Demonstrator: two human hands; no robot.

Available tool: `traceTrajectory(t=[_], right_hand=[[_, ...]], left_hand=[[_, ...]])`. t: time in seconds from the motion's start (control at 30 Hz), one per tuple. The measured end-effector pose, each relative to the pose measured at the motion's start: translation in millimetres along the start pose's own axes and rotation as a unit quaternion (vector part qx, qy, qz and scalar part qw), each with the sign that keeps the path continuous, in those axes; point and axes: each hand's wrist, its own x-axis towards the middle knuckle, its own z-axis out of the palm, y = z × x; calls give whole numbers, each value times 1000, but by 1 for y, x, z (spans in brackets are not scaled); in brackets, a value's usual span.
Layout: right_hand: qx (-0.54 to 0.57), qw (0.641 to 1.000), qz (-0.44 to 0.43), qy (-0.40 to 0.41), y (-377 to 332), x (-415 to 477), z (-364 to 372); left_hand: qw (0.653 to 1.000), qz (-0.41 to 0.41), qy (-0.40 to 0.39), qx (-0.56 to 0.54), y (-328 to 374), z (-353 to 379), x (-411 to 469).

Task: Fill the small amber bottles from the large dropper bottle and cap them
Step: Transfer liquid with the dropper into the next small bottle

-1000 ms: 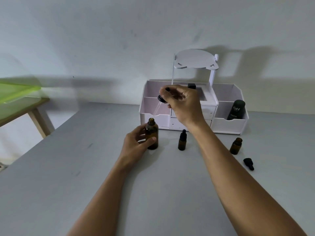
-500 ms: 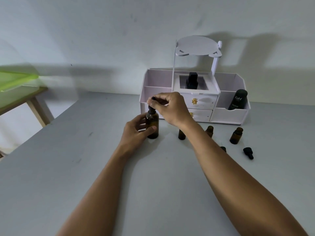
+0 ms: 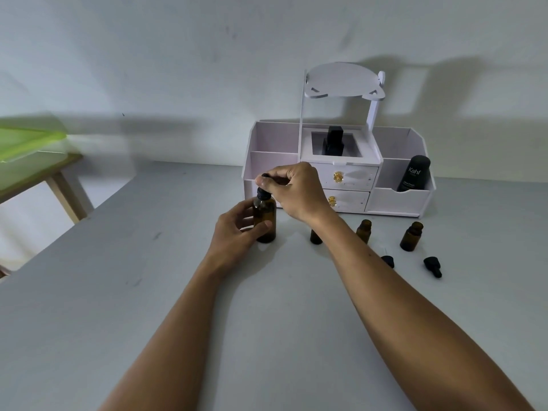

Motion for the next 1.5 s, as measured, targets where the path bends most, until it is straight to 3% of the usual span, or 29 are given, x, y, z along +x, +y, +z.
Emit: traceTrajectory(t=[0.43, 0.93, 1.07, 1.17, 1.27, 1.37, 1.5], right_hand=[[-19, 1000, -18, 16, -4, -1, 1], [85, 991, -62, 77, -46, 27, -27], [128, 984, -76, 95, -59, 31, -51], [122, 983, -91, 103, -62, 22, -75], [113, 984, -84, 110, -54, 9, -104], [90, 987, -63, 119, -42, -2, -132], [54, 991, -16, 125, -20, -14, -159]], left_hand=[[1000, 4, 2, 7, -1, 0, 0], [1000, -1, 8, -2, 0, -1, -3], [992, 67, 106, 13, 10, 1, -9], [961, 158, 222, 54, 24, 7, -17], [929, 222, 285, 74, 38, 20, -26], [931, 251, 259, 51, 47, 43, -37], [964, 223, 148, 11, 55, 81, -50]])
